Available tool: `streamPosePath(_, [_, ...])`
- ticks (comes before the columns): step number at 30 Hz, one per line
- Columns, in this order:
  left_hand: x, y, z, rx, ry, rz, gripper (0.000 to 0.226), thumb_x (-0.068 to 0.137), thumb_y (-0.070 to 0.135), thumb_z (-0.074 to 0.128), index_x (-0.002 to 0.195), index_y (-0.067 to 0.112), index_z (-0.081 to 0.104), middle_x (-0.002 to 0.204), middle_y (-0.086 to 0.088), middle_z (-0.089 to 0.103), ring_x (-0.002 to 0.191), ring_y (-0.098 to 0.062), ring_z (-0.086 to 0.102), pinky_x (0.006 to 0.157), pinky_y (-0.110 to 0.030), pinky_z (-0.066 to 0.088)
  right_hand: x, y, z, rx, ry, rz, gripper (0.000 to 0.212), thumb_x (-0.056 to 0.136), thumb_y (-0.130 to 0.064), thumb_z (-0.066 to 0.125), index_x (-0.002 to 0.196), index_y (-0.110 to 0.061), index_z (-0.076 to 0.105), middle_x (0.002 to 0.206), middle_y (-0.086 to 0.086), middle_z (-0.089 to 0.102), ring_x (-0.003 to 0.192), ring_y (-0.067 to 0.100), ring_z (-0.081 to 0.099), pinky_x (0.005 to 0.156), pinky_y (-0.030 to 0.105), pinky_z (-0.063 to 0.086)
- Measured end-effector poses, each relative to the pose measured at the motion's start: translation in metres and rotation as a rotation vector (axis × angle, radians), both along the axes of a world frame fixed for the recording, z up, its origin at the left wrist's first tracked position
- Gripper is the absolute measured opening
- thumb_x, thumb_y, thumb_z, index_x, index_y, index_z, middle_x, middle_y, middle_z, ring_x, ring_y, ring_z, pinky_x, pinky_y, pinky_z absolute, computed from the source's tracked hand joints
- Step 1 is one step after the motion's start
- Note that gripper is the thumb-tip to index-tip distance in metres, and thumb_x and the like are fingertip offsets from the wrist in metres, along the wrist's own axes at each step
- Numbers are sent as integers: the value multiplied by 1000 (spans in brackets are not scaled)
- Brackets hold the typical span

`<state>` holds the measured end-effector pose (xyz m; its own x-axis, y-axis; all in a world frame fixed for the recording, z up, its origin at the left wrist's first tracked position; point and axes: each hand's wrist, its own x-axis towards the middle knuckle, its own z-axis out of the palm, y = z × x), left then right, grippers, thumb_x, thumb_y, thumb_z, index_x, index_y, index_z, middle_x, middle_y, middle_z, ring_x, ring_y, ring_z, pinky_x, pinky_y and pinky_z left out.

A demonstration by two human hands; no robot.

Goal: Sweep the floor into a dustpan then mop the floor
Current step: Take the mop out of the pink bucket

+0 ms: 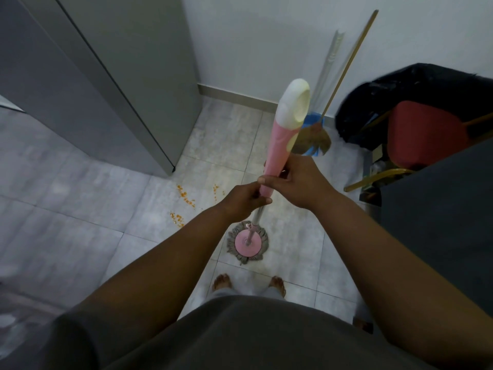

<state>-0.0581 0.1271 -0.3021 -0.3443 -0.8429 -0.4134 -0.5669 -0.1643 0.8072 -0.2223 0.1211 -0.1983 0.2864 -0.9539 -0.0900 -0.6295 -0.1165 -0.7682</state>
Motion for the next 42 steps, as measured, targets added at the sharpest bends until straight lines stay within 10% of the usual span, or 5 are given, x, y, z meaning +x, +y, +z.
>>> streamPosePath(9, [17, -7, 8, -10, 58, 67, 34, 95, 7, 62, 128, 1, 59, 124, -18, 64, 118, -28, 60, 105, -43, 48, 25, 0, -3, -88, -55, 2, 51, 72, -54, 68, 109, -20, 64, 85, -18, 62, 79, 3, 63, 70, 14, 46])
streamPosePath(14, [22, -4, 14, -115, -32, 52, 32, 93, 19, 66, 123, 10, 64, 115, -8, 69, 108, -24, 64, 88, -18, 44, 22, 1, -12, -51, -74, -6, 39, 77, -40, 77, 107, -16, 66, 93, -5, 71, 87, 10, 69, 77, 21, 52])
streamPosePath(34, [28, 2, -2, -57, -69, -34, 23, 90, 24, 67, 113, 18, 64, 104, -2, 70, 107, -25, 65, 92, -28, 49, 22, 20, -19, 17, -1, 14, 31, 80, -35, 78, 104, -17, 70, 82, -18, 64, 77, -13, 60, 68, 3, 43])
streamPosePath(42, [31, 20, -16, -89, -46, -152, 32, 89, 28, 71, 119, 18, 64, 113, -4, 71, 106, -22, 66, 90, -33, 52, 21, 58, -14, 30, -75, 10, 27, 81, -22, 79, 101, -7, 70, 94, 2, 70, 89, 7, 67, 77, 23, 54])
